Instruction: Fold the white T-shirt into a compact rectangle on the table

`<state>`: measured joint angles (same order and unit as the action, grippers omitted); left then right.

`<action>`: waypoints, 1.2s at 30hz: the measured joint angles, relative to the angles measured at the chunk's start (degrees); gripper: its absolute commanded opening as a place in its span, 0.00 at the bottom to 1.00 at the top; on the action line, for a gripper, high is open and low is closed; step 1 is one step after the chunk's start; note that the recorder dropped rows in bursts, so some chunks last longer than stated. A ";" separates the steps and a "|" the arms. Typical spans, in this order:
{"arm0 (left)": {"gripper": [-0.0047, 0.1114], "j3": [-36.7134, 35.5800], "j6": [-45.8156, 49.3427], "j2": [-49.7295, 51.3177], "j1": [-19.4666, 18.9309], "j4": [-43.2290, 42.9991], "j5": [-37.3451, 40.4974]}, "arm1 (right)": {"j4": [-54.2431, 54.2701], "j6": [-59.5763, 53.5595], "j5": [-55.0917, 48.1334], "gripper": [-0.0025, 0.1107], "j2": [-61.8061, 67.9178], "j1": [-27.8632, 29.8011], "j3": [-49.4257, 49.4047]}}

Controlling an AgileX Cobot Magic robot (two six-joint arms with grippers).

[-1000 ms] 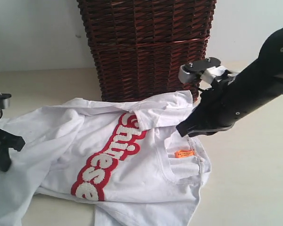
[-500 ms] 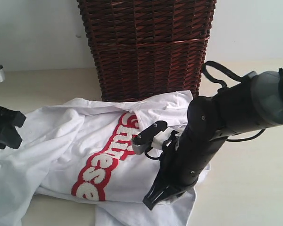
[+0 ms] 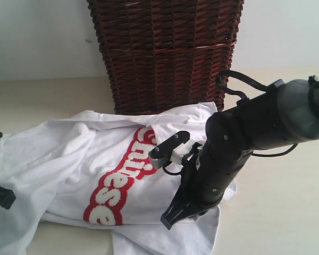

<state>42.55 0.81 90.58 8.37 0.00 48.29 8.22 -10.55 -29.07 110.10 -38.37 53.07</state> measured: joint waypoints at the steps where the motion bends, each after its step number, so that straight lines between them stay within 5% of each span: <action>1: 0.40 -0.10 -2.46 0.03 0.00 -1.99 -0.61 | 0.01 0.00 0.00 0.02 0.00 0.00 0.00; 4: 0.54 -0.22 -5.12 0.03 0.00 -3.93 -2.41 | -0.20 0.11 0.00 0.02 0.00 0.00 0.00; 6: 0.54 -0.33 -5.96 0.03 0.00 -4.06 -3.63 | -0.20 0.11 0.00 0.02 0.00 0.00 0.00; 12: 0.37 -0.33 -6.67 2.82 -0.12 -4.06 -8.31 | -0.20 0.19 0.00 0.02 0.00 0.00 0.00; 18: 0.04 -0.33 -6.67 3.49 -0.12 -3.27 -13.26 | -0.20 0.19 0.00 0.02 0.00 0.00 0.00; 27: 0.04 0.54 -6.67 4.06 -0.12 -4.77 -11.96 | -1.91 0.66 0.00 0.02 -0.10 0.00 0.00; 36: 0.04 4.22 -13.17 2.31 -2.51 -13.75 -3.60 | -21.99 19.55 -1.37 0.02 -0.41 -0.44 -0.39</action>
<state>46.77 -12.37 92.89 5.86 -13.75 44.69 -13.77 9.01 -30.44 109.69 -38.81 52.68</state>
